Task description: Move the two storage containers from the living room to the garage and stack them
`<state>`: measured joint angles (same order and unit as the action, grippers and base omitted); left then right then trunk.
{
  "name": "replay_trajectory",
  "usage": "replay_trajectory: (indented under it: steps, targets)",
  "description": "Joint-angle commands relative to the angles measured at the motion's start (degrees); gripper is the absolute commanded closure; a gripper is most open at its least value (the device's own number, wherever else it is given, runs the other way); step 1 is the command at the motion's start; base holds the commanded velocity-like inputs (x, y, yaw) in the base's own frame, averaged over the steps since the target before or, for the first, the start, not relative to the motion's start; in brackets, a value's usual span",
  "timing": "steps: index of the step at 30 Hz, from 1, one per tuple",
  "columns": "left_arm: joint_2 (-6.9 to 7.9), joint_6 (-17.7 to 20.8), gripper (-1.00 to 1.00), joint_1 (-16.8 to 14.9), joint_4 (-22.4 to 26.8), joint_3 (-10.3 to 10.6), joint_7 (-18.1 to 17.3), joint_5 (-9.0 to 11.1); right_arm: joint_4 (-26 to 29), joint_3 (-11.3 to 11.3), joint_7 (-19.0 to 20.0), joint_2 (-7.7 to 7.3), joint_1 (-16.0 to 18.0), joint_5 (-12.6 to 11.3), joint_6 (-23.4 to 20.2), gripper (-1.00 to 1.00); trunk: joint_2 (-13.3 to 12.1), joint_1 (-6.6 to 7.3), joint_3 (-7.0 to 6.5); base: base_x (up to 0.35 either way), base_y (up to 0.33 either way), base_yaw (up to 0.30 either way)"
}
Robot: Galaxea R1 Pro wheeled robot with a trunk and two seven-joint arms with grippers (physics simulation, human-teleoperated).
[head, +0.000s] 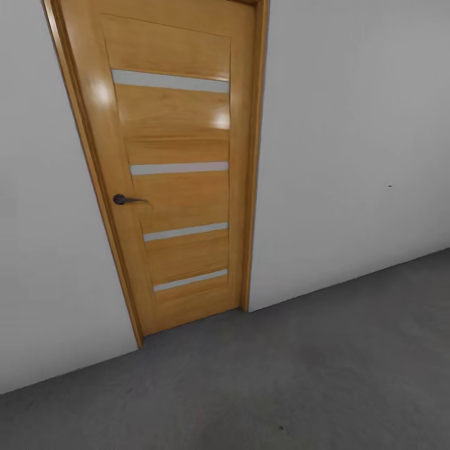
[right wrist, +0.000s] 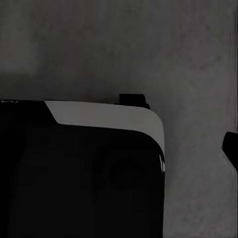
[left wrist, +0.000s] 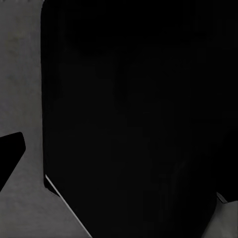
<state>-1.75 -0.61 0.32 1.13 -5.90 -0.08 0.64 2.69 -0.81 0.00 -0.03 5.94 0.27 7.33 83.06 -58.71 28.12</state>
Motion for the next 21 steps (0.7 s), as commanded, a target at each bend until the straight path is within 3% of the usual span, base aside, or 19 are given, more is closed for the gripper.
replay_trajectory:
  steps: [1,9,21]
  targets:
    - [-0.01,-0.07,-1.00,0.03,0.16,-0.42,-0.01,0.06,-0.05,-0.07,0.00,0.03,0.03,0.06,0.20,-1.00,0.02,-0.02,0.09,0.237,-0.234,0.248]
    - [-0.01,-0.09,-1.00,0.03,0.27,-0.42,-0.01,0.06,-0.06,-0.01,-0.07,0.13,0.03,2.49,0.22,-1.00,0.02,-0.02,0.41,0.240,-0.237,0.248]
    - [-0.01,-0.09,-1.00,0.03,0.28,-0.42,-0.01,0.08,-0.06,0.01,-0.16,0.11,0.03,2.96,0.22,-1.00,0.02,-0.02,0.89,0.241,-0.238,0.248]
